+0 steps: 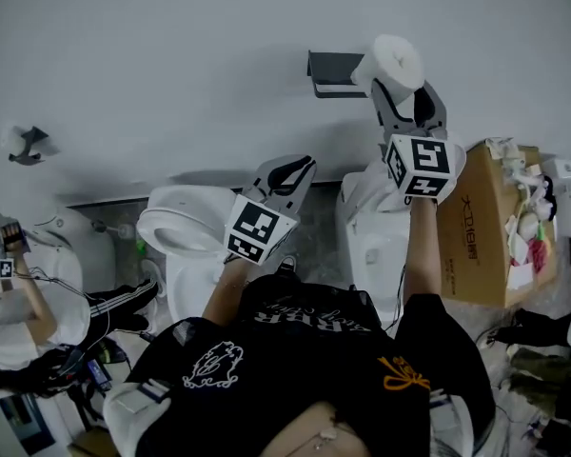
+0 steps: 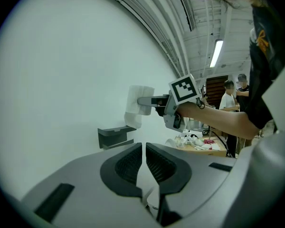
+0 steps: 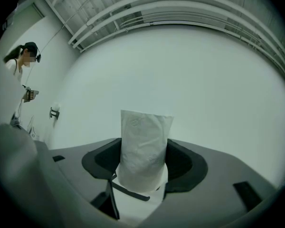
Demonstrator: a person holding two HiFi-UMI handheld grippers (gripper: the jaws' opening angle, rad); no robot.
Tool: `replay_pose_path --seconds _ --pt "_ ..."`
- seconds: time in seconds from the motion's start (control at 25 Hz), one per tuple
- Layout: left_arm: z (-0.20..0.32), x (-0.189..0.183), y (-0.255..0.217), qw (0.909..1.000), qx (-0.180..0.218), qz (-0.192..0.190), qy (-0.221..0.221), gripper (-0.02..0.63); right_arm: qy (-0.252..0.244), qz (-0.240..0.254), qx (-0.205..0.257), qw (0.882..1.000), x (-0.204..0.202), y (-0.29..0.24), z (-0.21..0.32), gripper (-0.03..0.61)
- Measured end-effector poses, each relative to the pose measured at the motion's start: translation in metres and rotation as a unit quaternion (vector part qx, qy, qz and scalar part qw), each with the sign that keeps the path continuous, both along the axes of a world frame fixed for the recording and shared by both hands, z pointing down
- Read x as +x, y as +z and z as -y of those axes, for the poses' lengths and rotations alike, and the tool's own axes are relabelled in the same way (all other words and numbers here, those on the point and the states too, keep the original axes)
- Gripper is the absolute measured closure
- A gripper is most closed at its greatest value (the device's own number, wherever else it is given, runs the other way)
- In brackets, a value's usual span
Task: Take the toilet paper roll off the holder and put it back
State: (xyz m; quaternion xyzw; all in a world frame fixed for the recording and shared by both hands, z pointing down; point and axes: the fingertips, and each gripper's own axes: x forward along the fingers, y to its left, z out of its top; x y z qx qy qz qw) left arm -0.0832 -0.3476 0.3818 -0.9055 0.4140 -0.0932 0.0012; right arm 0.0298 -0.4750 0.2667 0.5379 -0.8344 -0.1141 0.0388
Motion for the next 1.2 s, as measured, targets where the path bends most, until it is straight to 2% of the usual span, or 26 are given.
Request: replay_pose_path --seconds 0.24,0.52,0.84,1.04,1.2 --pt "0.010 -0.015 0.001 1.0000 0.002 -0.003 -0.001 0.584 0.006 0.007 -0.014 1.000 -0.025 -0.003 0.058 0.293" --pt "0.017 -0.033 0.004 1.0000 0.001 -0.007 -0.004 0.584 0.036 -0.018 -0.057 0.998 -0.038 0.032 0.110 0.294" --pt "0.025 -0.051 0.009 0.9999 -0.002 -0.008 -0.015 0.584 0.060 -0.021 -0.087 0.994 -0.034 0.067 0.129 0.293" --pt "0.030 -0.052 0.009 0.9997 -0.007 -0.016 -0.016 0.584 0.046 -0.010 -0.078 0.996 -0.032 0.069 0.131 0.287" --pt "0.028 -0.046 0.010 0.9998 -0.009 -0.014 -0.010 0.584 0.028 -0.006 -0.107 0.994 -0.033 0.073 0.128 0.265"
